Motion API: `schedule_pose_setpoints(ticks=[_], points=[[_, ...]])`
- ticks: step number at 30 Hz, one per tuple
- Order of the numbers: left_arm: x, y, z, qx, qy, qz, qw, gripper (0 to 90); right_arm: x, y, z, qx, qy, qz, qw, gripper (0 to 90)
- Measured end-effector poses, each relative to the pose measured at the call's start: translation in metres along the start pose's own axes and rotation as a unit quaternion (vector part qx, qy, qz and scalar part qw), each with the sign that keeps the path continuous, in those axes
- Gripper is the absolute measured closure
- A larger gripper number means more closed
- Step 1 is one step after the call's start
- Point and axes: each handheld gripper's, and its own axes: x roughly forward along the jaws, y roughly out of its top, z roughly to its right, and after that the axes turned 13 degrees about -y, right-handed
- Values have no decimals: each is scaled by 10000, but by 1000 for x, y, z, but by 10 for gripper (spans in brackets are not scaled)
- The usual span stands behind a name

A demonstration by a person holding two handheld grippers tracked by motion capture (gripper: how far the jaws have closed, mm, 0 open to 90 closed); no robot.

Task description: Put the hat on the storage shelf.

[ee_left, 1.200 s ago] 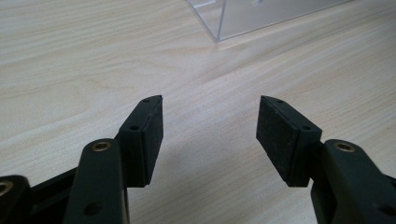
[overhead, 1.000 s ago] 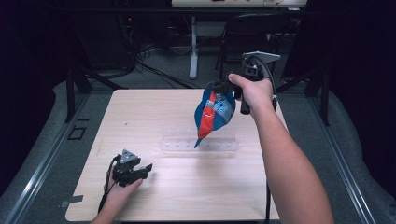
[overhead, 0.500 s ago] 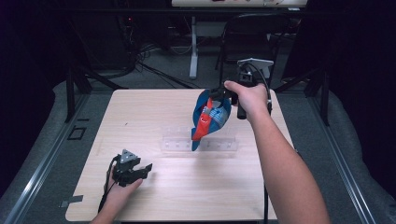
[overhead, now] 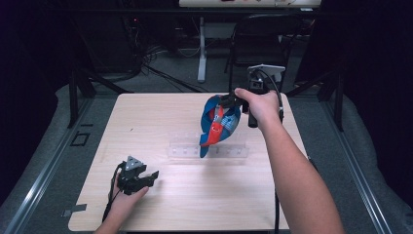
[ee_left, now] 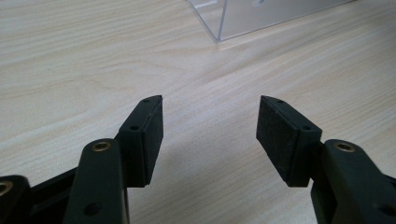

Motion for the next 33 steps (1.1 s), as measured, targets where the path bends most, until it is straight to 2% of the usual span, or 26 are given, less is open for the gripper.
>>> schedule_pose_setpoints(ticks=[6, 11, 13, 18, 22, 25, 26, 33], points=[[0, 0, 0, 22, -16, -58, 10000, 418, 1, 0, 8, 59, -84, 19, 9999, 762], [0, 0, 0, 23, -17, -47, 10000, 418, 2, -1, 15, 11, -215, 4, 9998, 757], [0, 0, 0, 24, -14, -56, 10000, 418, 3, -1, 19, 35, -310, 15, 9995, 743], [0, 0, 0, 22, -8, -54, 10000, 418, 4, -2, 31, 50, -365, 31, 9993, 704], [0, 0, 0, 23, -4, -65, 10000, 418, 5, -3, 40, -70, -581, 62, 9983, 679], [0, 0, 0, 29, -1, -60, 10000, 418, 5, -4, 41, -71, -633, 84, 9979, 672], [0, 0, 0, 32, 4, -66, 10000, 418, 6, -5, 43, -162, -651, 83, 9977, 660], [1, 0, 1, 42, 19, -30, 10000, 418, 7, -11, 46, -285, -833, 48, 9961, 644]])
